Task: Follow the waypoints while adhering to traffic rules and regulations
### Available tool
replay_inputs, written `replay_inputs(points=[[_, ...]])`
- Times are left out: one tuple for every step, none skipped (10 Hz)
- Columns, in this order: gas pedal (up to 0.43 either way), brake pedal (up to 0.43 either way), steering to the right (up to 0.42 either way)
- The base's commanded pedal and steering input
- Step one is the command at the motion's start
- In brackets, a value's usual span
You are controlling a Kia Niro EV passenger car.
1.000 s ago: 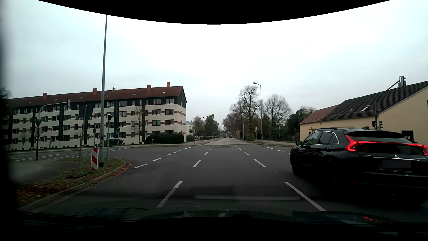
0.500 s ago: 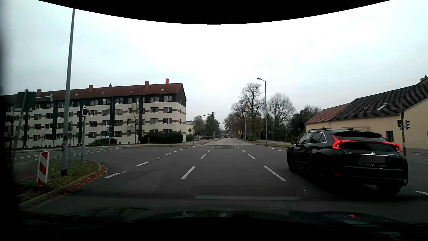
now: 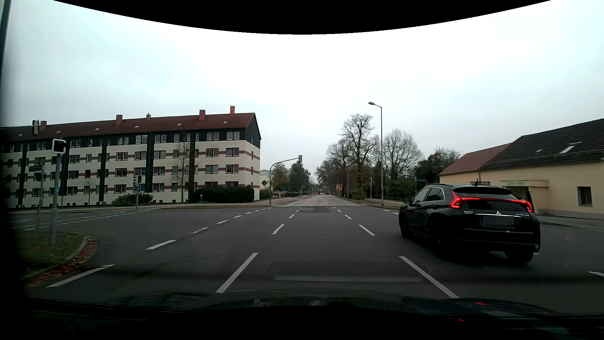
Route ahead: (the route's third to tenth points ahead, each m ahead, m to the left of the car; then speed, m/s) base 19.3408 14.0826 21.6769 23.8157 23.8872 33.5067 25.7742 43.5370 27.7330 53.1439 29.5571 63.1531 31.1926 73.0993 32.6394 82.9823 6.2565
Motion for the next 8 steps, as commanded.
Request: replay_inputs(points=[[0.087, 0.0, -0.001], [0.087, 0.0, -0.002], [0.087, 0.0, -0.004], [0.087, 0.0, -0.007], [0.087, 0.0, -0.02], [0.087, 0.0, -0.035], [0.087, 0.0, -0.056], [0.067, 0.0, -0.078]])
